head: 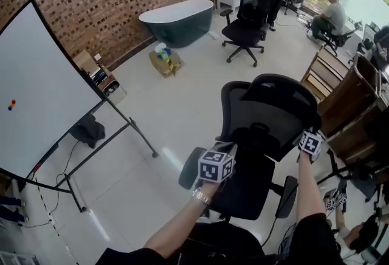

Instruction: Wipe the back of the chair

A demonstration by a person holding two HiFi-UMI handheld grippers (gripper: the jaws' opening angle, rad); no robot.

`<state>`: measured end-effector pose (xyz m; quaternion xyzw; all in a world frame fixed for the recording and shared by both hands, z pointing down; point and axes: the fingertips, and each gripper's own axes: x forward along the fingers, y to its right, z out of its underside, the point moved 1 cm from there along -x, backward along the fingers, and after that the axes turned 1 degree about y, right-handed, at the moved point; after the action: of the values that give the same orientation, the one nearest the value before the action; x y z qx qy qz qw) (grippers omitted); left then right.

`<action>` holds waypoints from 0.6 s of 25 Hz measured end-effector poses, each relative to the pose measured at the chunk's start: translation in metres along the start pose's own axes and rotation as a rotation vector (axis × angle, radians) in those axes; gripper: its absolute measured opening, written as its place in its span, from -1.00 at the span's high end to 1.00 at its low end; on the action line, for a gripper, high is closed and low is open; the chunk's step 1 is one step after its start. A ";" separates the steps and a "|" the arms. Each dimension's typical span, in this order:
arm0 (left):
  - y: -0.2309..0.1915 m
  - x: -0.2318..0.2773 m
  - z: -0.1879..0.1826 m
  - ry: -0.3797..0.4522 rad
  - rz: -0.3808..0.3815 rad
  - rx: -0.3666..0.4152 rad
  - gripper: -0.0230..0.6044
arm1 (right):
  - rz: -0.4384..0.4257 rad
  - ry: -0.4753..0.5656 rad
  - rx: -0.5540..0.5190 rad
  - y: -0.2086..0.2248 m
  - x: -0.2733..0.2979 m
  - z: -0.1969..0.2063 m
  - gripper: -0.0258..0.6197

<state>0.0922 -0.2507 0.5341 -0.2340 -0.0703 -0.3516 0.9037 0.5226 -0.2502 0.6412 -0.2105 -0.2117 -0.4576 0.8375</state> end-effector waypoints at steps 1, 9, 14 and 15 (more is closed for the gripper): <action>0.001 0.002 0.004 -0.019 -0.011 0.007 0.92 | 0.019 -0.016 0.015 0.017 -0.001 0.006 0.86; -0.015 -0.012 0.013 -0.038 -0.083 0.002 0.92 | -0.253 0.045 0.008 -0.116 -0.025 0.017 0.86; -0.040 -0.046 0.007 -0.027 -0.169 0.002 0.92 | -0.523 0.071 -0.053 -0.295 -0.046 0.000 0.86; -0.044 -0.053 0.006 -0.026 -0.189 0.005 0.92 | -0.560 0.064 -0.076 -0.324 -0.047 -0.004 0.86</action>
<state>0.0232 -0.2444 0.5407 -0.2286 -0.1048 -0.4321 0.8660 0.2234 -0.3800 0.6639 -0.1603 -0.2178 -0.6852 0.6763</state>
